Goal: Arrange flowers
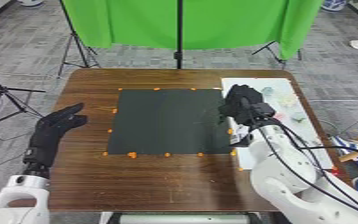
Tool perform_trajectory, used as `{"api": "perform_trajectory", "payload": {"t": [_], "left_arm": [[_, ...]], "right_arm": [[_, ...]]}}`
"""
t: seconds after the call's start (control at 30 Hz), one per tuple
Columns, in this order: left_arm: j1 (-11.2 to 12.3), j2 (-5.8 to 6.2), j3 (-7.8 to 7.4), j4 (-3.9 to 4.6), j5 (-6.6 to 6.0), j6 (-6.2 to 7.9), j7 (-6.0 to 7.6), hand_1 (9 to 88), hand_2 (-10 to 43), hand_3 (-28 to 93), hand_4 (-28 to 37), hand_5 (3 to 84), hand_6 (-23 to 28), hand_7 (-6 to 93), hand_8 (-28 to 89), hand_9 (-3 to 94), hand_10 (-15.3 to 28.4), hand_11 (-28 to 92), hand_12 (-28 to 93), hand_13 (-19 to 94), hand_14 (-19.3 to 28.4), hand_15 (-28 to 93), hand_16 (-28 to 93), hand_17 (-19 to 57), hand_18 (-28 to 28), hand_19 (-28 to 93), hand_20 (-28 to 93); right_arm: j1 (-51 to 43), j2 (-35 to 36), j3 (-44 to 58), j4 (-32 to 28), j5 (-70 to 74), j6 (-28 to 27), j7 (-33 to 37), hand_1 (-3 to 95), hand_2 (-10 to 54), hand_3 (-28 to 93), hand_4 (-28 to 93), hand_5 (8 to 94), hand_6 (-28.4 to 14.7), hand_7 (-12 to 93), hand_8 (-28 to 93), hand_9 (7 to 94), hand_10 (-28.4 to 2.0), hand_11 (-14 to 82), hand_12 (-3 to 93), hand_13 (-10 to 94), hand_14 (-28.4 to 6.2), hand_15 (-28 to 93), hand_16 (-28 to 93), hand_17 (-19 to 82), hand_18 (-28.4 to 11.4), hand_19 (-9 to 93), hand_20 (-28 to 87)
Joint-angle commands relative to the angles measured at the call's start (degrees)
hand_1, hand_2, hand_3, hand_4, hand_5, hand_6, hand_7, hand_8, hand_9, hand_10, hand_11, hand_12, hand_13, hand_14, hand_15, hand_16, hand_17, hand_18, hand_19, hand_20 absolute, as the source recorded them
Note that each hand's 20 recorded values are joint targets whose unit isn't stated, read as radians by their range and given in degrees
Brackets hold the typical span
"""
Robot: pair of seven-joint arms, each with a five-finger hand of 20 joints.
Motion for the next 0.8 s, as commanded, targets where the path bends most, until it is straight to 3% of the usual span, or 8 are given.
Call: {"api": "perform_trajectory", "payload": {"t": [0.03, 0.13, 0.3, 0.6, 0.8], "left_arm": [[-2.31, 1.46, 0.40, 4.32, -3.55, 4.85, 3.39, 24.7, 9.1, 65, -26.1, 50.5, 3.1, 10.6, -7, 51.2, 15.4, 22, 12, 39, 19.9, 26, 0, 4.2, 18.1, 21, 20], [-2.44, 1.15, 1.30, 5.49, -4.88, 5.83, 3.85, 21.8, 14.8, 66, -28.2, 50.8, 3.1, 11.0, -7, 52.0, 15.4, 23, 12, 39, 20.1, 26, 0, 4.5, 18.1, 21, 20], [-2.27, 0.71, 2.53, 6.51, -5.14, 6.69, 4.23, 19.8, 20.4, 64, -28.3, 50.9, 3.1, 11.0, -7, 52.6, 15.5, 23, 12, 40, 20.0, 27, 0, 4.7, 18.1, 22, 20], [-4.25, -0.02, 4.63, 8.09, -4.76, 5.32, 4.03, 19.1, 19.9, 65, -28.3, 50.5, 3.0, 11.4, -7, 52.6, 15.5, 23, 12, 40, 19.9, 27, -1, 4.6, 18.1, 22, 20], [-4.74, -0.32, 5.16, 8.28, -4.42, 4.74, 3.78, 19.4, 19.5, 65, -28.3, 50.4, 2.9, 11.5, -7, 52.5, 15.5, 23, 12, 40, 19.7, 27, -1, 4.6, 18.2, 22, 20]], "right_arm": [[16.76, -10.90, -14.87, 7.39, 2.03, 1.03, -3.86, 50.8, -9.5, 63, -2, 84.5, -2.3, 35, 25, 87.3, -13.1, 45.6, 33.9, 89, -1.6, 74, 44, 57, -21.0, 93, 58], [20.34, -14.13, -18.93, 10.57, 2.86, 0.68, -4.17, 50.7, -9.5, 63, -2, 84.5, -2.3, 35, 25, 87.3, -13.1, 45.7, 33.9, 89, -1.6, 74, 44, 57, -20.9, 93, 58], [23.57, -19.14, -22.87, 14.90, 5.19, 0.47, -4.54, 50.4, -9.5, 63, -2, 84.5, -2.2, 35, 25, 87.4, -13.1, 46.0, 33.8, 89, -1.6, 75, 44, 58, -20.8, 93, 58], [22.44, -25.37, -25.45, 20.66, 6.48, 3.77, -4.31, 50.6, -9.5, 63, -1, 84.7, -2.2, 35, 25, 87.5, -13.2, 46.4, 33.5, 89, -1.4, 75, 44, 58, -20.7, 93, 58], [20.43, -26.96, -26.70, 23.45, 7.47, 6.09, -4.93, 50.7, -9.5, 63, -1, 84.7, -2.0, 36, 25, 87.7, -13.1, 46.5, 33.2, 89, -1.4, 74, 43, 58, -21.0, 93, 58]]}}
